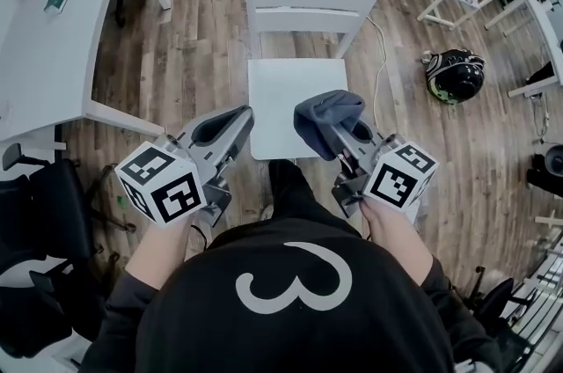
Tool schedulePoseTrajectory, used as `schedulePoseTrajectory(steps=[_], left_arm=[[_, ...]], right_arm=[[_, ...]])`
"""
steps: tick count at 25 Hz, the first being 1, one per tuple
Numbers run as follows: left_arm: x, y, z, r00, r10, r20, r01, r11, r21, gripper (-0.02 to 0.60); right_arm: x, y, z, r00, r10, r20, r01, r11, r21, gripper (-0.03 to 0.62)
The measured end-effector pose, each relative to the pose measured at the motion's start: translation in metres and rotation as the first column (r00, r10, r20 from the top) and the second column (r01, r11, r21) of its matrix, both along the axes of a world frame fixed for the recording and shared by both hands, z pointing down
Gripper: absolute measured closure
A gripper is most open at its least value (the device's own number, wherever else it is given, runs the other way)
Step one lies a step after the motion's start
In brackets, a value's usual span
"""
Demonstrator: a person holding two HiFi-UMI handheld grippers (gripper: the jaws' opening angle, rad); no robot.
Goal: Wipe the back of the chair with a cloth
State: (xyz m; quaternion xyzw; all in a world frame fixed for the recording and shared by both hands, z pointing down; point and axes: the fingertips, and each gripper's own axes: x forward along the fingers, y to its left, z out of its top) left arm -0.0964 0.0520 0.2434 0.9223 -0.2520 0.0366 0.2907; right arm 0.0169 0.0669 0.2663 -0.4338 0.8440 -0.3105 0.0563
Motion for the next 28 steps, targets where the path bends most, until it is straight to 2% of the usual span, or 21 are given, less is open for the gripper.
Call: schedulePoseTrajectory(steps=[7,11,17,20,28], left_arm=[[0.014,-0.065,0.006,0.999,-0.048,0.008,0.048,0.999,-0.021,0.568],[0.026,-0.099,0.021,0.998,-0.059,0.036,0.060,0.998,-0.028,0.568],[0.030,-0.141,0.051,0.996,-0.075,0.038,0.078,0.995,-0.069,0.568],[0.028,-0.154,0.067,0.996,-0.079,0.040,0.082,0.992,-0.097,0.568],[0.022,-0.187,0.094,0.995,-0.083,0.050,0.089,0.987,-0.132,0.568]], right_arm=[[0.002,-0.065,0.018,0.997,-0.071,0.000,0.071,0.997,-0.032,0.543],[0.004,-0.101,0.028,0.995,-0.101,0.000,0.100,0.994,-0.043,0.543],[0.007,-0.163,0.050,0.994,-0.111,-0.011,0.110,0.991,-0.072,0.543],[0.000,-0.187,0.055,0.992,-0.120,-0.046,0.118,0.992,-0.053,0.543],[-0.020,-0.252,0.067,0.993,-0.100,-0.065,0.099,0.995,-0.023,0.543]])
